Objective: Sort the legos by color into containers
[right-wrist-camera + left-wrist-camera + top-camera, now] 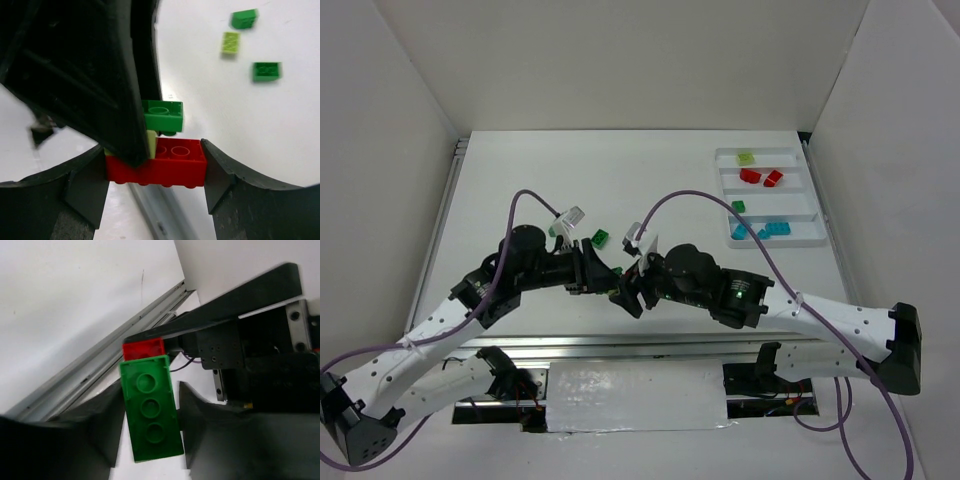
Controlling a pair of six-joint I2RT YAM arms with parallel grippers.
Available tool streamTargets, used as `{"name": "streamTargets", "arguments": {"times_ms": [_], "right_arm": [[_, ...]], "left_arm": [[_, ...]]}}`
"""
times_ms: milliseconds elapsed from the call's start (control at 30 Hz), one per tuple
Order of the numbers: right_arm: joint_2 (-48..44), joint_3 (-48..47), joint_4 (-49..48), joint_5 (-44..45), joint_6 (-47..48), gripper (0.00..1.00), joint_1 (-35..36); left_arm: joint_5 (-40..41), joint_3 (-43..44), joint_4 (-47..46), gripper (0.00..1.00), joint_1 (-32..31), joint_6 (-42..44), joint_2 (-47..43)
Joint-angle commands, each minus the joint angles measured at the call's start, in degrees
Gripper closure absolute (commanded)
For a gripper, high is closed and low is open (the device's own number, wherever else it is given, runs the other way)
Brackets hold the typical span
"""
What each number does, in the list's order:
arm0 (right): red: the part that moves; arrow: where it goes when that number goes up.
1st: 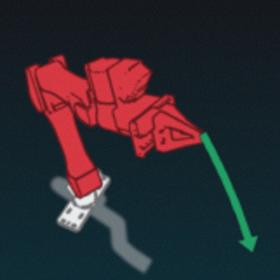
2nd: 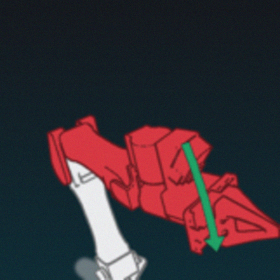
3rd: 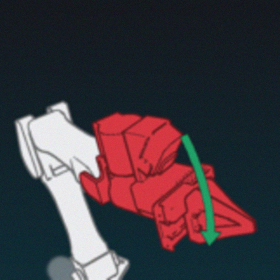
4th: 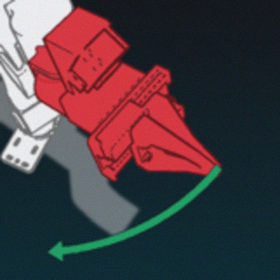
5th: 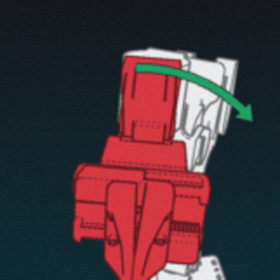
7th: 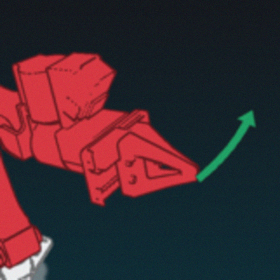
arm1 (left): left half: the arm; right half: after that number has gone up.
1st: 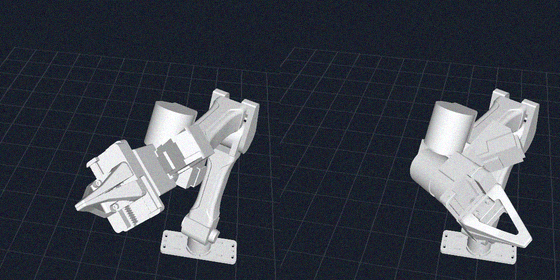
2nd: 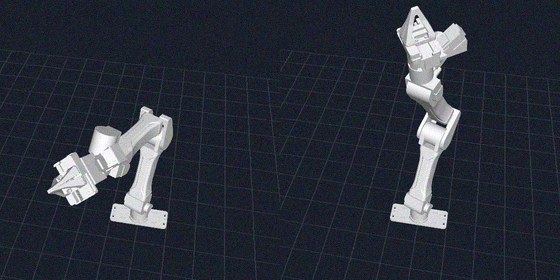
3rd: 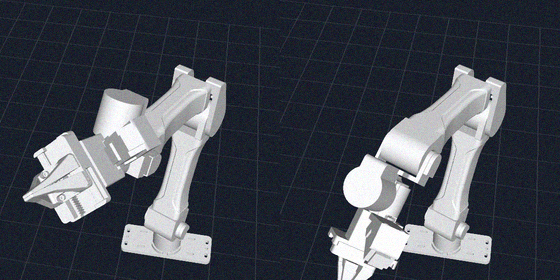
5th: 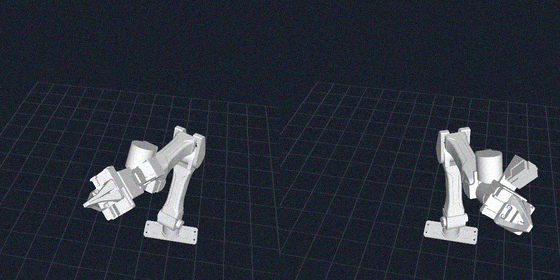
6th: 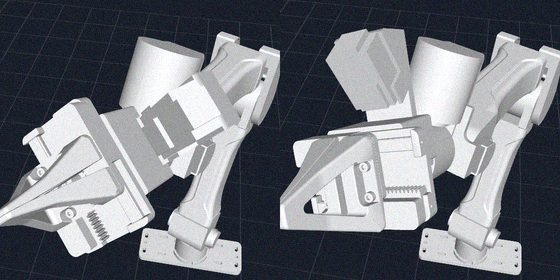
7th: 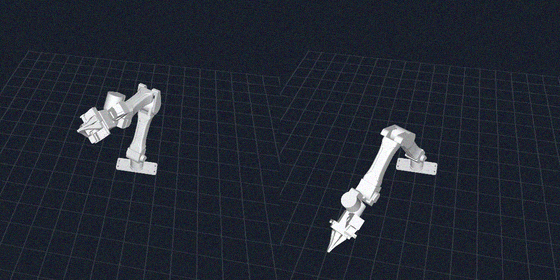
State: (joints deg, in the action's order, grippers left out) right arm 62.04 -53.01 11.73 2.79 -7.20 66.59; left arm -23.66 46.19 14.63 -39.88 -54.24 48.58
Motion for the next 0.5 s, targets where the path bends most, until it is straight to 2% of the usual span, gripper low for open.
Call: {"name": "streamTargets", "arguments": {"times_ms": [0, 67, 100, 133, 167, 200, 300, 367, 400, 467], "right_arm": [[-0.79, -0.51, -2.24, 3.71, 0.87, 0.96, 0.65], [0.01, -1.04, -1.88, 4.33, 0.44, 0.89, 0.82], [0.53, -1.30, -1.62, 3.29, 0.35, 0.82, 0.82], [0.54, -1.22, -1.79, 2.23, 0.43, 0.72, 0.82], [0.10, -0.78, -2.14, 1.09, -0.09, 0.18, 0.74], [-0.34, -0.34, -2.67, 0.21, -0.44, 0.01, 0.82], [-3.75, 2.46, -6.09, -1.20, -2.19, 0.00, 0.65], [-6.04, 3.79, -6.36, -2.43, -3.95, 0.00, -0.40], [-8.58, 4.75, -6.02, -7.31, -4.66, 0.00, -2.84], [-10.96, 5.81, -6.01, -14.96, -7.37, 0.00, -6.80]], "left_arm": [[-5.08, 0.65, -4.96, 0.64, -0.38, -0.52, 0.47], [-5.17, 1.09, -4.62, 0.84, -0.29, 0.27, 0.38], [-5.43, 1.26, -4.70, 0.97, -0.38, 0.62, 0.38], [-5.69, 1.61, -4.70, 1.00, -0.29, 1.15, 0.38], [-6.04, 1.79, -5.48, 1.00, -0.38, 1.94, 0.03], [-6.05, 1.79, -6.19, 1.00, -0.38, 2.20, -0.32], [-4.21, 2.58, -5.50, 1.00, -0.38, 3.87, -2.43], [0.62, 4.33, -3.57, 1.00, -0.38, 6.76, -4.09], [3.94, 4.69, -2.17, 1.00, -0.38, 7.82, -4.63], [4.76, 4.61, -2.85, 1.00, -0.29, 10.99, -6.29]]}}
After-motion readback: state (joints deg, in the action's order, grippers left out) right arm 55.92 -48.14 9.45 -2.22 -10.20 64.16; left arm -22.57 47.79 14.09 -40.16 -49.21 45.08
